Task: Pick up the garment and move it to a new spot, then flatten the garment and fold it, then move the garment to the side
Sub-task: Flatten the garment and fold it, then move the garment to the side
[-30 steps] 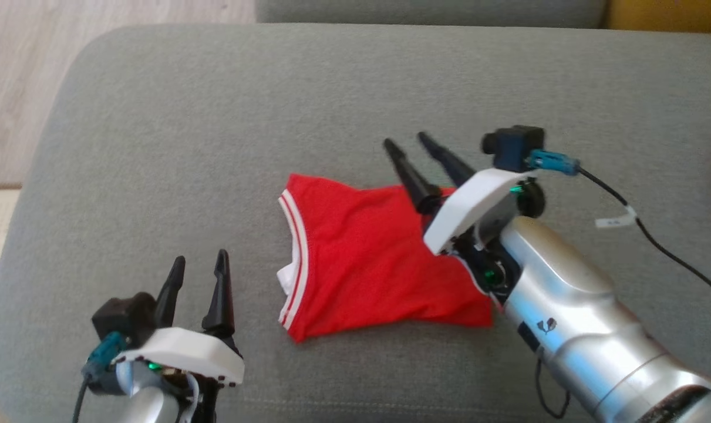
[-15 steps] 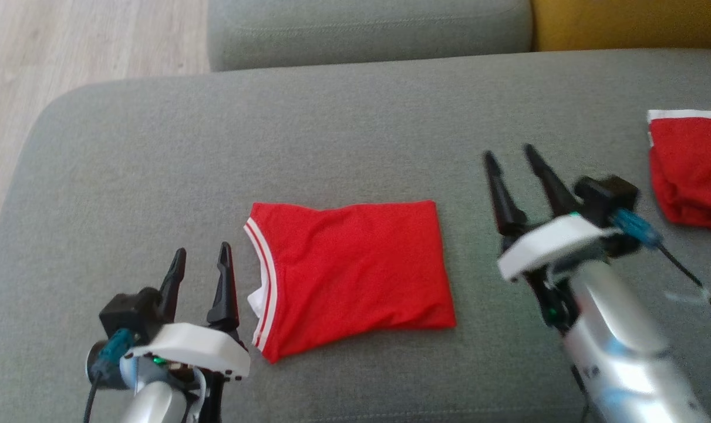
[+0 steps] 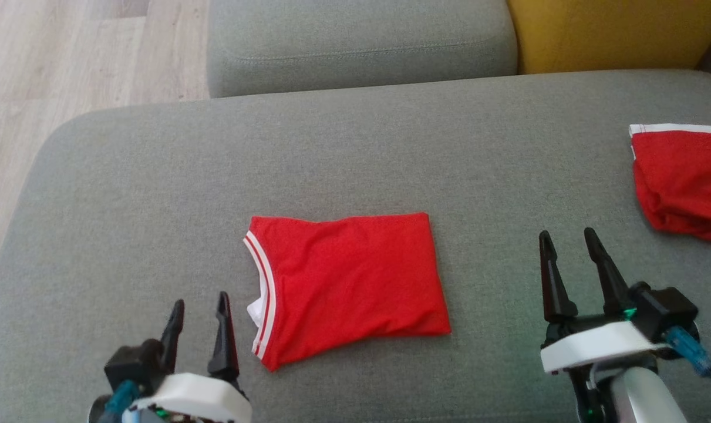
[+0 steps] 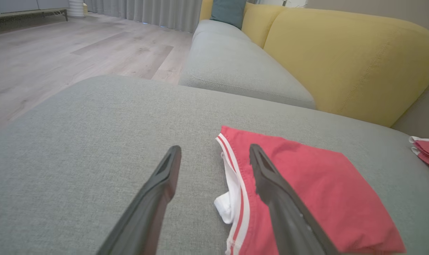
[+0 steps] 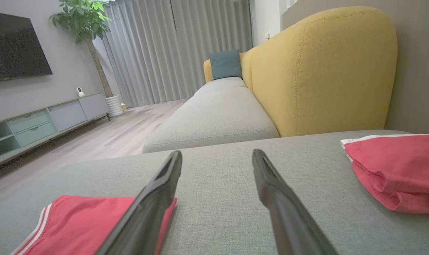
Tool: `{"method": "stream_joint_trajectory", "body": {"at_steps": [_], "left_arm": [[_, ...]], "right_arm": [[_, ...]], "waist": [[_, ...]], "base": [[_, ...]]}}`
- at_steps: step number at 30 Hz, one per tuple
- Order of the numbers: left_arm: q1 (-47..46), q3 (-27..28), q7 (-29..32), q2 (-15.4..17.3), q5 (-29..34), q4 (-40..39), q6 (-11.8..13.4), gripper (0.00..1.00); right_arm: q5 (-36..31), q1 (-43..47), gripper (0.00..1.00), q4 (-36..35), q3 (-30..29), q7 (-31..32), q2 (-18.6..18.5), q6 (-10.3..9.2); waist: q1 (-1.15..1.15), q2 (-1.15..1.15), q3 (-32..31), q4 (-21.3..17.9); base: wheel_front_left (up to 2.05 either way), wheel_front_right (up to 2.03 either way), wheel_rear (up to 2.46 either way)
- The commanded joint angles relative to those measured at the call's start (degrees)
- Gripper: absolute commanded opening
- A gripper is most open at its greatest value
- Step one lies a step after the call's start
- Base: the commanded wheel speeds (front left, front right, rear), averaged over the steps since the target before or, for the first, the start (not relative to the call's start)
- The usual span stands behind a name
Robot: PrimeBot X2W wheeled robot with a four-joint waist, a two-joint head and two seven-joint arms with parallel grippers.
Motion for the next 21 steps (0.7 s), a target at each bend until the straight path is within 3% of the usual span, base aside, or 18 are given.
{"method": "stream_joint_trajectory", "body": {"at_steps": [1, 21], "left_arm": [[-1.4, 2.7, -0.7, -0.2, 0.9, -2.3, -0.4, 1.0], [0.3, 5.0, -0.7, -2.7, 4.2, -1.5, -3.6, 1.0]], "right_arm": [[0.5, -0.7, 1.0, -3.2, 0.9, 0.5, 0.0, -0.05], [1.7, 2.6, 1.0, -7.5, 1.2, 4.1, 0.1, -0.05]], "waist": [[0.0, 0.0, -0.2, 0.3], [0.0, 0.0, -1.0, 1.8]], "base": [[0.0, 0.0, 0.0], [0.0, 0.0, 0.0]]}}
